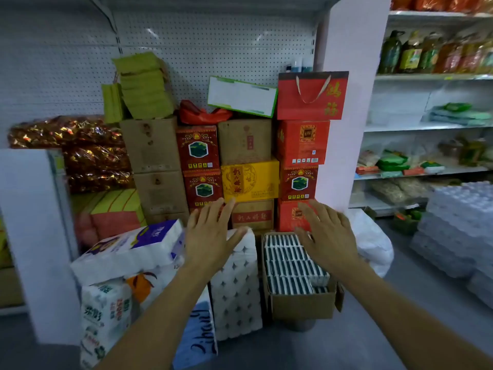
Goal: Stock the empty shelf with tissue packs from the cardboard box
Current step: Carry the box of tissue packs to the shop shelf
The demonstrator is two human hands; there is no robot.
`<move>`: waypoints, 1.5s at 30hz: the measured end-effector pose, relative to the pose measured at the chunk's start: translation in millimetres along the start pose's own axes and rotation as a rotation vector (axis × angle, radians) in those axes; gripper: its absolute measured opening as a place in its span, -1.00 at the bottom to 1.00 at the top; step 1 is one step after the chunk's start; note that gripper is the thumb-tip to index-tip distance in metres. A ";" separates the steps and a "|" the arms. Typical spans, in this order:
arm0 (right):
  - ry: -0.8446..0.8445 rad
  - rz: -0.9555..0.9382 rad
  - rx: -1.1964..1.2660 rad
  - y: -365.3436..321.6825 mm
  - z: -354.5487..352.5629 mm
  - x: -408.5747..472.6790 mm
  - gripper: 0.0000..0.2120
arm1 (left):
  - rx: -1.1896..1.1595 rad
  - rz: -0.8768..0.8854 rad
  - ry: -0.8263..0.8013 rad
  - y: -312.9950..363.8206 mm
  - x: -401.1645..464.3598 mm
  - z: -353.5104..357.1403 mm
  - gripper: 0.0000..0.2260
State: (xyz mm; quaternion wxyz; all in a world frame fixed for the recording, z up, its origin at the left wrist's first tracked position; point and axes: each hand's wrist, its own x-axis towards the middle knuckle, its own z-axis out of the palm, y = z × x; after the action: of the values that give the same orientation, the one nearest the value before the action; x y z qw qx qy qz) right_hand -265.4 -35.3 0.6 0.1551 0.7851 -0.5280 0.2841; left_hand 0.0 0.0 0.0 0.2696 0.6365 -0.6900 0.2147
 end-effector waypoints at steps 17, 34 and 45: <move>-0.155 0.171 -0.006 89.4 146.3 69.2 -0.49 | -0.065 0.013 -0.230 -14.3 90.7 190.1 -0.33; -0.411 0.321 -0.016 222.8 334.7 142.0 -0.49 | -0.135 -0.032 -0.595 -12.0 168.6 436.7 -0.32; -0.742 0.319 0.003 361.4 483.2 137.3 -0.51 | -0.139 -0.222 -0.849 40.3 164.7 598.6 -0.27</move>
State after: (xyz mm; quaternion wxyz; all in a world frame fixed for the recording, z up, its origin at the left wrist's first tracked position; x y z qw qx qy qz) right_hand -421.9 -542.2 -318.0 -0.0934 0.7430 -0.6628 0.0025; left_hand -106.4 -504.5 -348.3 0.0262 0.7190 -0.6797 -0.1429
